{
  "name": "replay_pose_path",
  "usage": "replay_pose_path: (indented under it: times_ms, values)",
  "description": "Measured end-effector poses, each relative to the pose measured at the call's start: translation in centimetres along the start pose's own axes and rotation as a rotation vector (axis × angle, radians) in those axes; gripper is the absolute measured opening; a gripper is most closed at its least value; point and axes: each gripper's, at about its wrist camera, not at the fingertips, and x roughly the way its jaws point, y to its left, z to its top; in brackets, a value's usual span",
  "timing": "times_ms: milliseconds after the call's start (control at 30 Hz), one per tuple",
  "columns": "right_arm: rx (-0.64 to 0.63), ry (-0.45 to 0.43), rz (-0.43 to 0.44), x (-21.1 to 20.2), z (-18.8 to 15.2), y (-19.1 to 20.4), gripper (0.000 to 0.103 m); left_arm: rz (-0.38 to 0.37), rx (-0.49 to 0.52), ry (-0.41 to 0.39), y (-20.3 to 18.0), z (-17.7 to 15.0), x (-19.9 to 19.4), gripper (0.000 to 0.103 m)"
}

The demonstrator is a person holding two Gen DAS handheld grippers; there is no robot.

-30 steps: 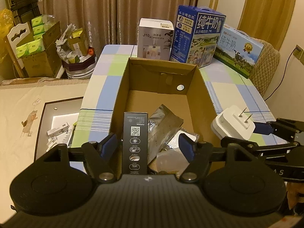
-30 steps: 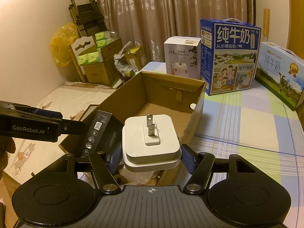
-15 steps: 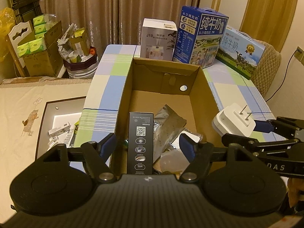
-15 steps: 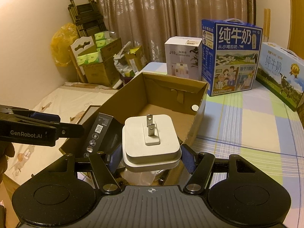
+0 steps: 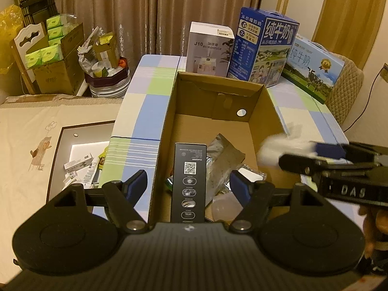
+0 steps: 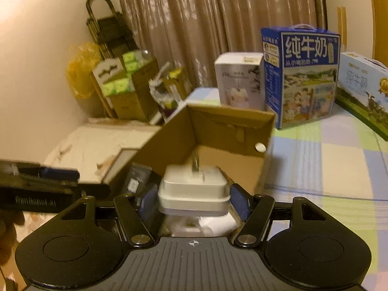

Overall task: Organize objects
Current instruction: 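Open both tools to release the cup and plug inside the box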

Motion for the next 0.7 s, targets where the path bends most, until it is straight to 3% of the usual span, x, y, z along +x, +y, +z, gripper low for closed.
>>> replay_pose_path:
  times_ms: [33,167,267,467,700]
  values:
    - [0.008,-0.006,-0.006,0.1,0.1,-0.1,0.075,0.001,-0.002,0.000,0.1,-0.1,0.0,0.073]
    - [0.041,-0.013,0.013,-0.4,0.1,-0.8,0.076,0.004,-0.010,-0.003,0.4,-0.5,-0.2,0.076]
    - [0.044,0.006,-0.020,-1.2,-0.6,-1.1,0.076,0.005,-0.016,-0.006,0.4,-0.7,-0.4,0.077]
    - [0.082,0.043,-0.059,-3.6,-2.7,-1.5,0.076,0.010,-0.019,-0.040,0.2,-1.6,-1.9,0.094]
    - [0.109,0.082,-0.095,-6.5,-5.2,-1.0,0.076,0.029,-0.017,-0.064,-0.1,-3.7,-4.0,0.102]
